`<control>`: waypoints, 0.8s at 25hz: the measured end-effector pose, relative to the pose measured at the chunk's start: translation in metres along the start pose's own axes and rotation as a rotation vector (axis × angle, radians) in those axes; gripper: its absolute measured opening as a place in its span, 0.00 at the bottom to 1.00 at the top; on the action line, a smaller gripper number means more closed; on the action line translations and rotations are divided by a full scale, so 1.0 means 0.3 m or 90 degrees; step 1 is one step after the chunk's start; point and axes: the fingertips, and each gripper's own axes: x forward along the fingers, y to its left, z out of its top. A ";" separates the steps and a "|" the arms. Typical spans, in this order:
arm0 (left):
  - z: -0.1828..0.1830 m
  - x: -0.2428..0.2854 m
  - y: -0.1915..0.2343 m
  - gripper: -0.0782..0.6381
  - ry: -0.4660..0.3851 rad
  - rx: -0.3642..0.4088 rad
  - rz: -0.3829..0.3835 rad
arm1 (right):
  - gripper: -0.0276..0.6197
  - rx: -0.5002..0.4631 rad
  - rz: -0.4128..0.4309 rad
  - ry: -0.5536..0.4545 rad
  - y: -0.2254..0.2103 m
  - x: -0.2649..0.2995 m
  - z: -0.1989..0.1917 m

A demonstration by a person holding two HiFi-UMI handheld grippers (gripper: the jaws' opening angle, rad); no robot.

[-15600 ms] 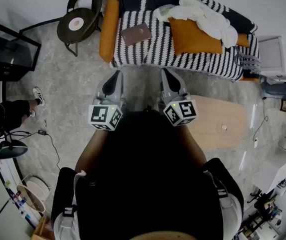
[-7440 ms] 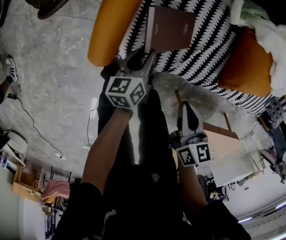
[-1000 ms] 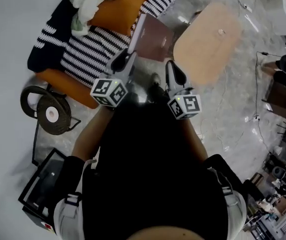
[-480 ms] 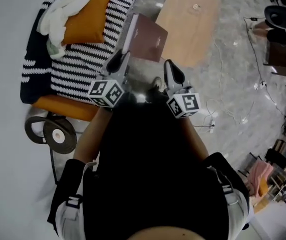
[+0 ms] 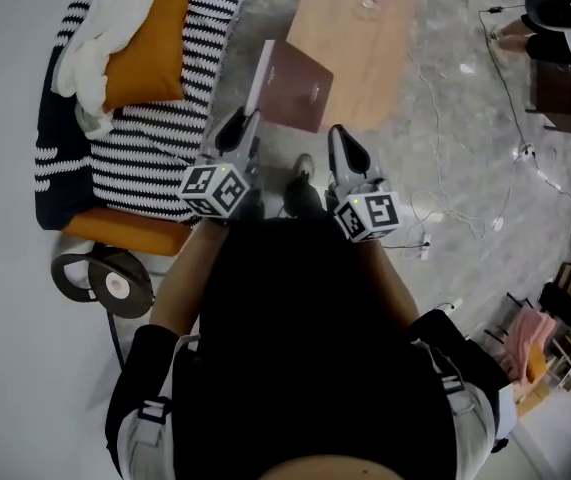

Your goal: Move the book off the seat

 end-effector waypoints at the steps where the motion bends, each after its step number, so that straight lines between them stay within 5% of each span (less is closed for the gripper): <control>1: -0.021 0.021 0.003 0.30 0.008 -0.003 0.000 | 0.05 0.004 -0.005 0.004 -0.025 -0.003 -0.006; 20: -0.354 0.340 0.272 0.31 0.052 -0.078 0.028 | 0.05 0.061 -0.033 0.104 -0.284 0.065 -0.308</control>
